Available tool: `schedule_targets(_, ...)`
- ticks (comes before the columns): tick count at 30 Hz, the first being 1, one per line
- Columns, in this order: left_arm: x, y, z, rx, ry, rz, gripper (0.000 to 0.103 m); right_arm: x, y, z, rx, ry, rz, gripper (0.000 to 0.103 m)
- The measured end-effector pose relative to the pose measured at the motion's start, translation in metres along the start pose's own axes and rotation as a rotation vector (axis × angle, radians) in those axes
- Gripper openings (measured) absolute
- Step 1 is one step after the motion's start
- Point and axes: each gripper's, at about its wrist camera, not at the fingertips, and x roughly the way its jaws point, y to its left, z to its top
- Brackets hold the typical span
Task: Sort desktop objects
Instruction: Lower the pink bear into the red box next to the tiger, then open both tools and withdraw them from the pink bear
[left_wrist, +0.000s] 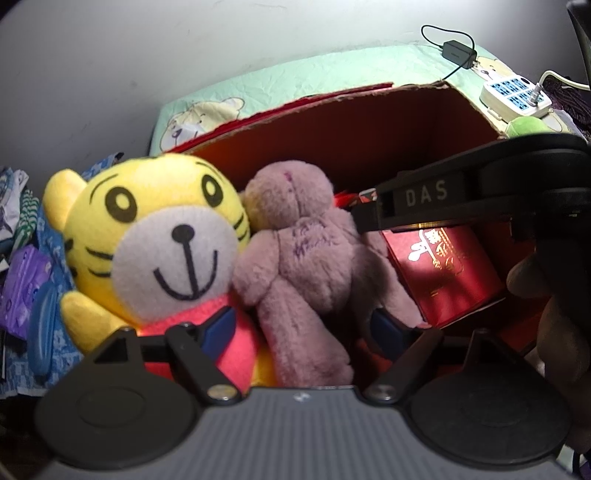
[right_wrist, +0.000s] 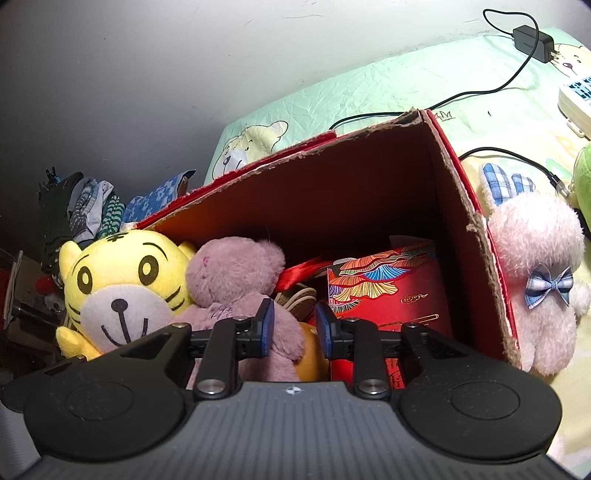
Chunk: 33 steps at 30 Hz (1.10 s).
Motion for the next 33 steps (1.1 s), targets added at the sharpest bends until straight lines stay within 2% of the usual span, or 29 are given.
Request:
schedule_targets(16, -0.009, 0.004, -0.002, 0.0, -0.009, 0.012, 0.085, -0.011, 0.0, -0.002, 0.001, -0.015, 0.011, 0.029)
schedule_targets(18, -0.015, 0.004, -0.004, 0.006, -0.024, 0.002, 0.097, -0.016, 0.002, -0.002, -0.009, -0.03, 0.011, 0.029)
schedule_targets(20, -0.024, 0.002, -0.008, 0.021, -0.059, 0.023, 0.102, -0.023, 0.002, -0.002, -0.012, -0.047, 0.012, 0.029)
schedule_targets(24, -0.037, -0.001, -0.016, 0.05, -0.103, 0.064, 0.102, -0.037, -0.002, -0.005, 0.011, -0.075, 0.019, 0.029)
schedule_targets(27, -0.045, 0.002, -0.02, 0.034, -0.114, 0.054, 0.102, -0.051, -0.006, -0.011, 0.032, -0.101, 0.031, 0.029)
schedule_targets(33, -0.077, 0.002, -0.033, 0.014, -0.207, 0.006, 0.102, -0.101, -0.017, -0.028, 0.046, -0.19, 0.074, 0.03)
